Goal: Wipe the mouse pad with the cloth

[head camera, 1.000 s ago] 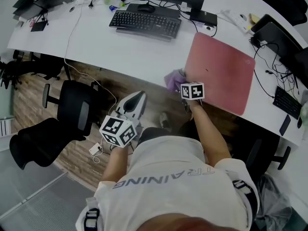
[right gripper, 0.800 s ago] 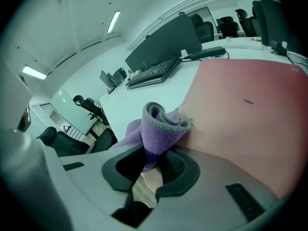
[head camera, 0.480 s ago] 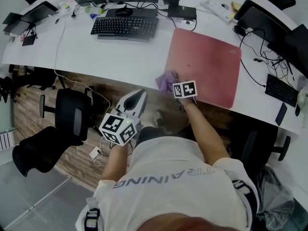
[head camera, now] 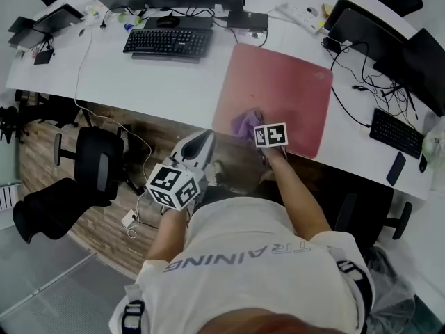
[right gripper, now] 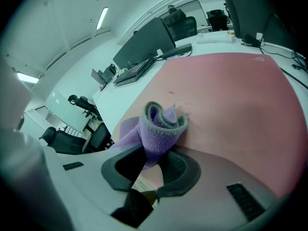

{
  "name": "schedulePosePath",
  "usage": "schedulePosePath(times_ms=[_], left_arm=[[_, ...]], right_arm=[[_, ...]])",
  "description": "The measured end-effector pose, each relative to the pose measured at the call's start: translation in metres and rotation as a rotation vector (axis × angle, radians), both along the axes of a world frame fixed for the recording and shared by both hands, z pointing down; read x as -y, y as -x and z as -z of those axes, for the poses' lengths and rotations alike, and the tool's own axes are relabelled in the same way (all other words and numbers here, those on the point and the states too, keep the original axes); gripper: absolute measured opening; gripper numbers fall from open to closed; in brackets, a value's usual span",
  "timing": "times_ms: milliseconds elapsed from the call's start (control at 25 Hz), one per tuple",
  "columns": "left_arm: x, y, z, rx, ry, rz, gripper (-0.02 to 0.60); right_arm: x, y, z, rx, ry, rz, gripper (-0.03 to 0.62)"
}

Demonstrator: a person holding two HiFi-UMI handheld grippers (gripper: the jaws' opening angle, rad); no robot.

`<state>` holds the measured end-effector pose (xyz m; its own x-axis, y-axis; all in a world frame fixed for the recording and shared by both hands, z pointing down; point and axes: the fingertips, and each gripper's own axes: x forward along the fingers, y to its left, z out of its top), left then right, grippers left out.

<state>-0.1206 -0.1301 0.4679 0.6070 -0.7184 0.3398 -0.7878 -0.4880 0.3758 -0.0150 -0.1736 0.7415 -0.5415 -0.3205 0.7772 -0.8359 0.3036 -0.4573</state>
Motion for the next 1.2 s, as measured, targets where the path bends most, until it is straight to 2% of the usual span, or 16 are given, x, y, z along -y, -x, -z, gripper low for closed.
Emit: schedulePosePath(times_ms=[520, 720, 840, 1080, 1200], left_arm=[[0.000, -0.103, 0.006, -0.045, -0.041, -0.079, 0.038], [0.001, -0.145, 0.009, -0.067, -0.051, -0.140, 0.038], [0.001, -0.169, 0.010, -0.049, -0.076, -0.190, 0.038], [0.003, -0.201, 0.020, -0.057, -0.097, -0.279, 0.038], [0.006, -0.207, 0.026, -0.052, -0.119, -0.318, 0.038]], right_arm=[[-0.038, -0.137, 0.002, -0.045, 0.015, -0.094, 0.095], [-0.054, -0.189, 0.003, -0.062, 0.024, -0.150, 0.095], [-0.064, -0.220, 0.002, -0.078, 0.030, -0.201, 0.095], [-0.079, -0.263, 0.003, -0.118, 0.044, -0.289, 0.095], [-0.084, -0.273, 0.004, -0.101, 0.080, -0.352, 0.094]])
